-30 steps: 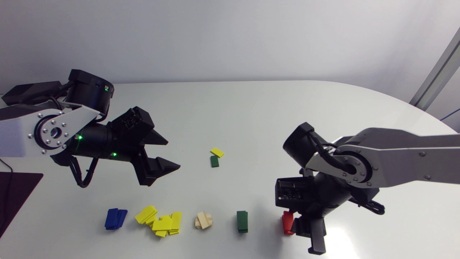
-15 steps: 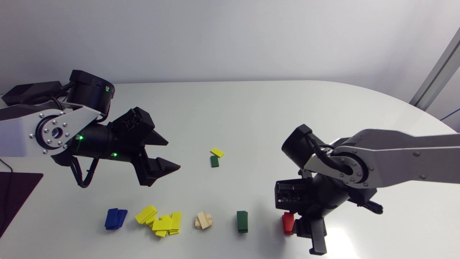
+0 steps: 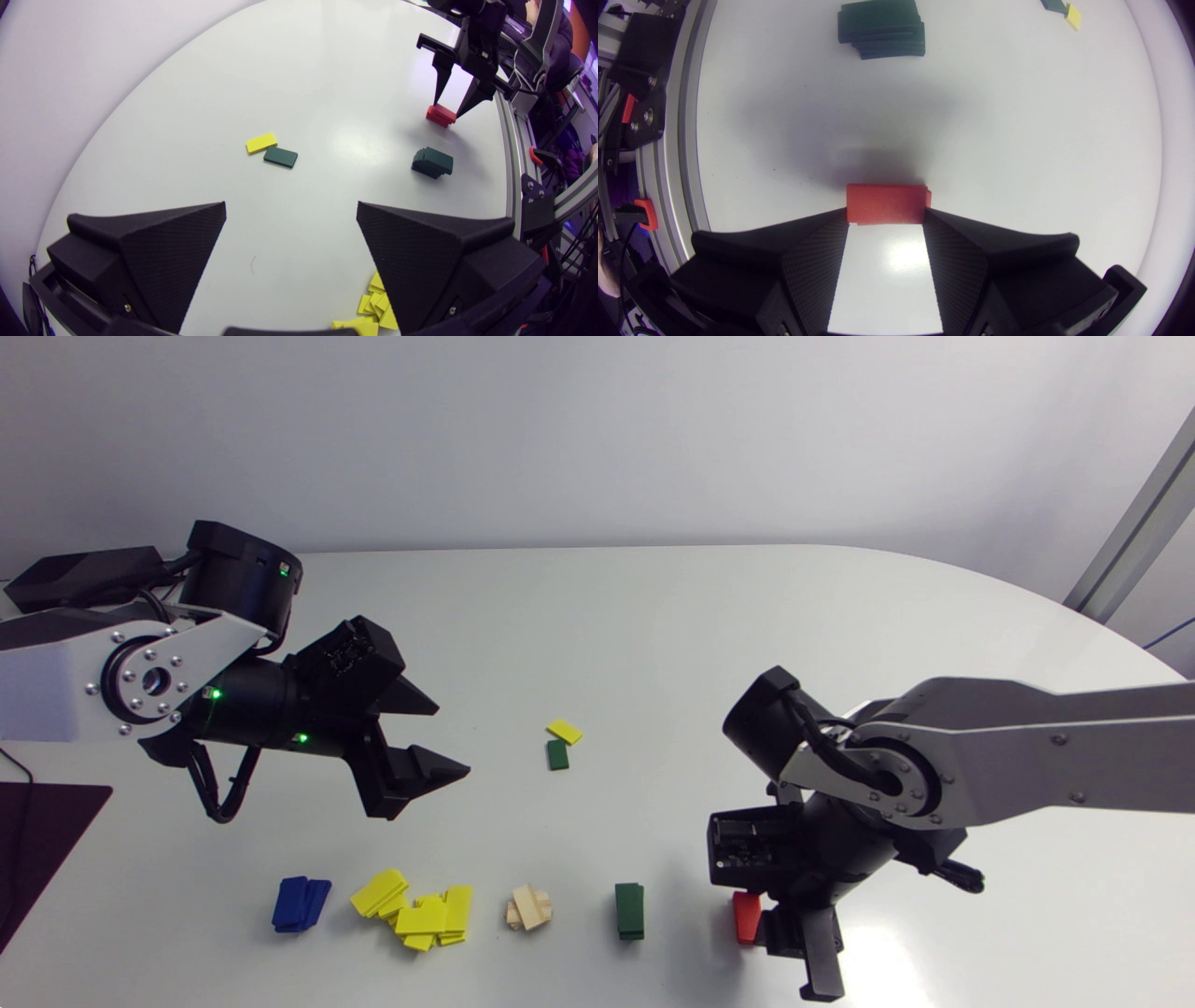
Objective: Take domino bricks one by one from the mixed stack on the table and place each onto the existing stack of the same color.
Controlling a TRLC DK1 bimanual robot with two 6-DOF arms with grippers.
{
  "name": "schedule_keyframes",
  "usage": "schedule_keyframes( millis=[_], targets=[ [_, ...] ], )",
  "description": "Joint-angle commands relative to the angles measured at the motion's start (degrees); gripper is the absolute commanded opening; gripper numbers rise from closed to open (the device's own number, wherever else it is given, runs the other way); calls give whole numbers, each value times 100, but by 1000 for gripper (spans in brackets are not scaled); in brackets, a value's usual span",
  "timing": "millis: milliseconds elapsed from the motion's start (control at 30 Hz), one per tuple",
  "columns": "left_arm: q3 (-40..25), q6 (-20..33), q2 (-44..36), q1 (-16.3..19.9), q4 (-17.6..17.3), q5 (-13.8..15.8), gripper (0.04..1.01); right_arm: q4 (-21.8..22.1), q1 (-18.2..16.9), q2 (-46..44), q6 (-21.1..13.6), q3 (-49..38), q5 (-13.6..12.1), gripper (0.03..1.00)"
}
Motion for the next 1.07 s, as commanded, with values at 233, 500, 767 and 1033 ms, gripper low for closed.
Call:
schedule_keyframes(
  millis=[233, 500, 767, 1033],
  targets=[
    [-94, -41, 118, 20, 36, -19, 992, 71, 43, 117, -96, -178, 93, 231],
    [-121, -32, 118, 11, 36, -19, 992, 36, 61, 73, -113, -204, 155, 495],
    [-165, -23, 74, 20, 27, -19, 992, -26, 87, -41, -69, -151, 207, 644],
    [-200, -23, -5, 38, 27, -19, 992, -78, 166, -103, 18, -143, 304, 867]
  ],
)
